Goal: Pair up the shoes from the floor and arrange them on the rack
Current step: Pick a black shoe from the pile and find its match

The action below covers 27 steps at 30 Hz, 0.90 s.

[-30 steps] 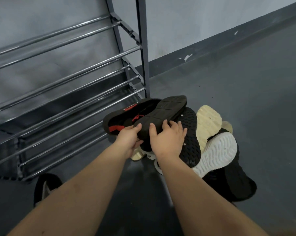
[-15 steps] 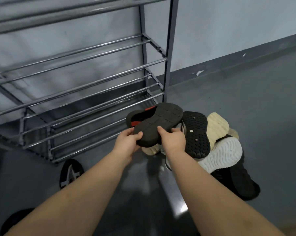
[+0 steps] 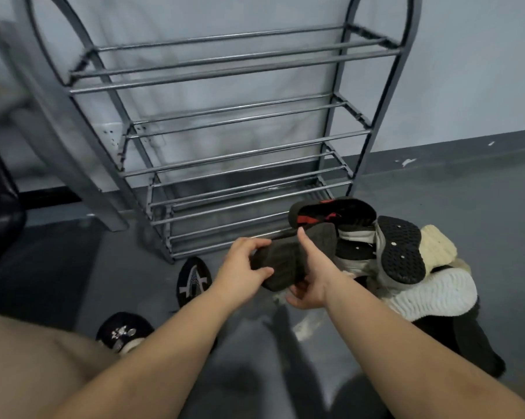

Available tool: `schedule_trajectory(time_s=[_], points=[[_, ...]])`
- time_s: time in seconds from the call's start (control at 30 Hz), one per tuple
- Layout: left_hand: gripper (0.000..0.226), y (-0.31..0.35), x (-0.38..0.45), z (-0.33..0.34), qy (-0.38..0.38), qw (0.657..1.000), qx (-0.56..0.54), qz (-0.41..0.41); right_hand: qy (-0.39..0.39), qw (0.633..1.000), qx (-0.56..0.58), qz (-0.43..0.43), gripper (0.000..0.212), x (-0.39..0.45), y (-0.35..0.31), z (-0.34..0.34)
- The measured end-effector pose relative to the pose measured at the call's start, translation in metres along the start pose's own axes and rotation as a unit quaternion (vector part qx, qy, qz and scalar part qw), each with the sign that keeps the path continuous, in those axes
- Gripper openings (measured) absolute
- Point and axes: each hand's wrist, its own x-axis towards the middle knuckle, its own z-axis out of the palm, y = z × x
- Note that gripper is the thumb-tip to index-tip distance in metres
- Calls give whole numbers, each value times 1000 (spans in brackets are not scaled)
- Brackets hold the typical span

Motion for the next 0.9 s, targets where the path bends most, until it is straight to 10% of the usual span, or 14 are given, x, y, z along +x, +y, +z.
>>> schedule_trajectory(time_s=[0.27, 0.4, 0.5, 0.6, 0.73, 0.9], points=[[48, -2, -29, -15, -13, 985, 136, 110, -80, 996, 37, -8, 46, -1, 15, 11], [73, -10, -24, -28, 16, 991, -64, -116, -99, 993, 44, -41, 47, -6, 17, 21], [97, -21, -23, -34, -111, 903, -275, -311, -137, 989, 15, -58, 44, -7, 20, 30], [78, -32, -19, -38, -170, 838, -409, -319, -166, 984, 4, -71, 39, -5, 21, 34], [63, -47, -15, -30, -143, 832, -447, -297, -148, 981, -69, -108, 34, 1, 17, 36], [64, -69, -10, -20, -108, 903, -325, -259, -130, 973, -146, -125, 36, 12, 19, 36]])
